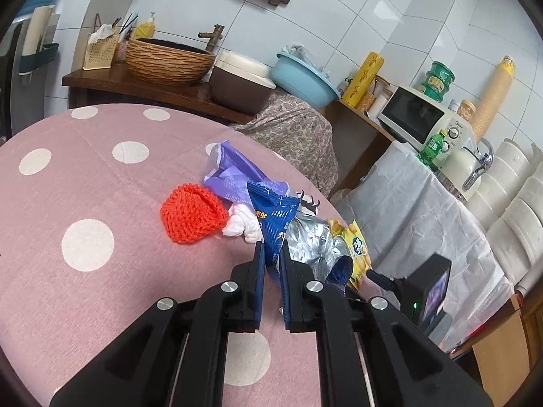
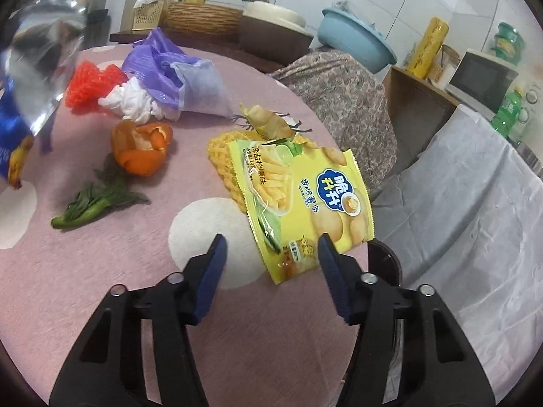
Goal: Collect trash
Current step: 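Grasp the blue chip bag with the left tool while the right tool grasps the yellow chip bag, then carry the yellow chip bag over the brown bin and open the right tool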
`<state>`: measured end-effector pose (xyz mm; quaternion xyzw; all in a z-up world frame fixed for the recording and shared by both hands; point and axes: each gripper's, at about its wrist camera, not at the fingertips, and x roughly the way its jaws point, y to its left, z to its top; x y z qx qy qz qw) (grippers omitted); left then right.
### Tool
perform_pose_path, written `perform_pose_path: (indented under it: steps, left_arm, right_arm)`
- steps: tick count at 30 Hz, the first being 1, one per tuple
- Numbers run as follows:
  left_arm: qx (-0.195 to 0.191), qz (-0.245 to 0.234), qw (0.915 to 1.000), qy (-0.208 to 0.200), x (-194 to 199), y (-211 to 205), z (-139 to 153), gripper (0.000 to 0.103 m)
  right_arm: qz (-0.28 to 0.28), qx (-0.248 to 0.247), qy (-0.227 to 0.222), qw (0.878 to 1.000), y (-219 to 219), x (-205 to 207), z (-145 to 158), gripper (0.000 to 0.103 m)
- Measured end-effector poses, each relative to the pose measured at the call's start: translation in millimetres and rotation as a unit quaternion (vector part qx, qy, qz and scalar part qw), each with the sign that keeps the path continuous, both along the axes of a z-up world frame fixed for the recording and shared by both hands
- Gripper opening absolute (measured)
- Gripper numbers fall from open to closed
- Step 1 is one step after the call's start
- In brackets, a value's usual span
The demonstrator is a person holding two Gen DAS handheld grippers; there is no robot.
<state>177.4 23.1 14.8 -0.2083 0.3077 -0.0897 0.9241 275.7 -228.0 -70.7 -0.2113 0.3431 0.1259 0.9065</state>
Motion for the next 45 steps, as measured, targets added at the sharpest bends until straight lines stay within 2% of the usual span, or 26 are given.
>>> perform_pose_path:
  steps: [3, 5, 8, 10, 13, 24, 30, 37, 45]
  left_arm:
    - [0.002, -0.008, 1.0, 0.001, -1, -1, -1, 0.009]
    - [0.001, -0.011, 0.9999, 0.0, -1, -3, -2, 0.009]
    - [0.003, -0.015, 0.9999, 0.002, -2, -4, -4, 0.009]
    - [0.005, -0.017, 0.9998, 0.002, -2, -5, -4, 0.009]
    - [0.014, -0.016, 0.9998, 0.001, -3, -8, -6, 0.009]
    - [0.014, -0.025, 0.9996, -0.002, -11, -9, -7, 0.009]
    - [0.015, -0.042, 0.9989, -0.011, -17, -21, -3, 0.009]
    - [0.03, -0.071, 0.9969, -0.019, -11, -51, 4, 0.009]
    - [0.037, -0.1, 0.9938, -0.03, 12, -89, 16, 0.009]
  right_arm:
    - [0.006, -0.016, 0.009, 1.0, 5, 10, 1, 0.045]
    - [0.007, -0.023, 0.014, 1.0, 7, 15, 0, 0.029]
    - [0.008, -0.018, 0.016, 1.0, 6, 19, -2, 0.017]
    - [0.006, -0.023, 0.008, 1.0, 8, 19, -3, 0.011]
    - [0.01, 0.001, 0.001, 1.0, 4, 12, -1, 0.006]
    - [0.026, 0.125, -0.021, 0.992, -26, -35, 33, 0.005]
    - [0.032, 0.167, -0.035, 0.985, -38, -68, 46, 0.005]
    - [0.023, 0.191, -0.044, 0.98, -63, -87, 51, 0.005]
    - [-0.011, 0.209, -0.043, 0.977, -102, -82, 44, 0.005]
